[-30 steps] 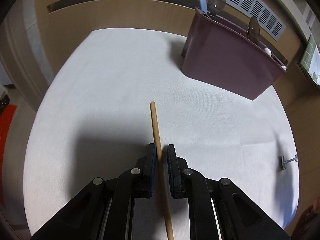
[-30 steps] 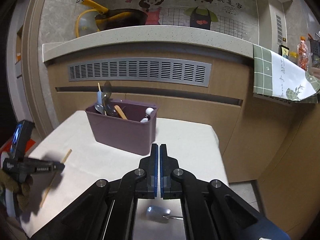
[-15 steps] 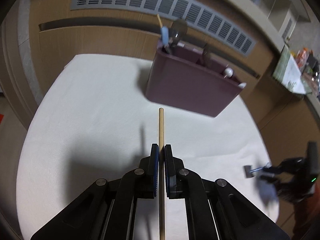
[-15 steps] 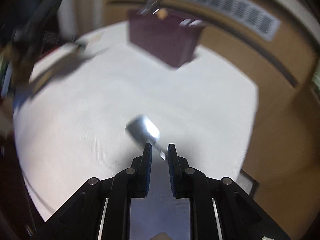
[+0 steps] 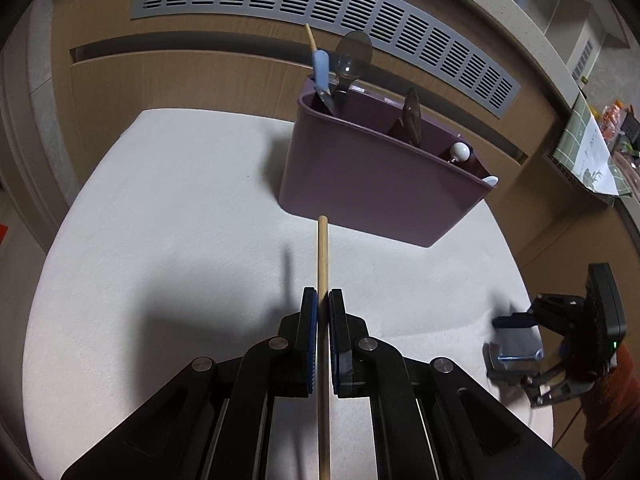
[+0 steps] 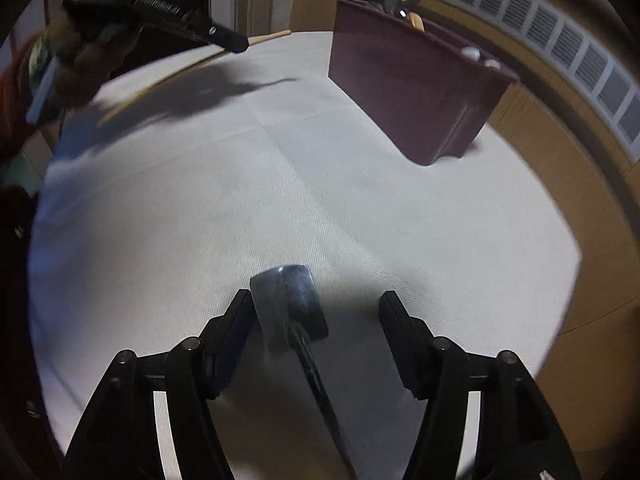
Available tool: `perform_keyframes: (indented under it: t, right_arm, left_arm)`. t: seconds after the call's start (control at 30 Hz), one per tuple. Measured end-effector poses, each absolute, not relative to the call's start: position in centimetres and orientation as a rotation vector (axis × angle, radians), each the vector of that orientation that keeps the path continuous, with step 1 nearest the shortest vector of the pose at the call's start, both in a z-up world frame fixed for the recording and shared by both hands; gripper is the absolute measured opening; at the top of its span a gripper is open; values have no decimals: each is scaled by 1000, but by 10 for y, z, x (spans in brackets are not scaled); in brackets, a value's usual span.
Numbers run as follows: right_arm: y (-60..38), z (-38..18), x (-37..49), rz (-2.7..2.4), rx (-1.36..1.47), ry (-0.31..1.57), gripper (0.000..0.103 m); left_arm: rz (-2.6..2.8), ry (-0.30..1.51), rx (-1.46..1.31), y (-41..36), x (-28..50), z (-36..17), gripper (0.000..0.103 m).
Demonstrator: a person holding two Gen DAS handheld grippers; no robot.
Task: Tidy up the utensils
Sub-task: 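Lift the shovel over the holder and open the right tool to drop it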
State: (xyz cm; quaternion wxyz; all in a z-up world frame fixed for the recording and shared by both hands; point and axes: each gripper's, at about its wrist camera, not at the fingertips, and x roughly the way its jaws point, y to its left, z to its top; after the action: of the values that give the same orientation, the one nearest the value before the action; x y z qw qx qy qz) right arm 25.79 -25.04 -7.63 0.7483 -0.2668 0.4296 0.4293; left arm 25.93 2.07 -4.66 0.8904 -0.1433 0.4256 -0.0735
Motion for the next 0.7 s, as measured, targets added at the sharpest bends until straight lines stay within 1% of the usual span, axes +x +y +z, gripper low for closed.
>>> perform_keyframes:
  t: [0.03,0.07,0.2,0.33,0.47,0.57,0.6,0.67,0.7]
  right_arm:
    - [-251,-75,258,919,-561,929,46]
    - [-251,-73,257,868,-552,906,29]
    - [-246,-65,245,814,-435,935,29]
    - [-239,-45,236,715,-317,900,29]
    - [-238,-18,235,675,-196,832,29]
    - [-246,21,235,679,-52,729,29]
    - [-247,44,235,684,0,659,29]
    - [-244,78,234,684,39,554,29]
    - [-240,105,234,683,48,475,29]
  left_arm:
    - [-159,877,-303,21,259,-46,5]
    - [-165,866,-307,21,258,-44,5]
    - [-181,834,-306,20,258,-39,5]
    - [-208,788,-326,21,255,-30,5]
    - [-236,682,-347,23,248,-3,5]
    - [-282,500,-345,26,248,46,5]
    - [-297,442,-348,26,249,62,5]
    - [-311,273,-346,26,252,97,5]
    - [-307,177,-341,26,254,114,5]
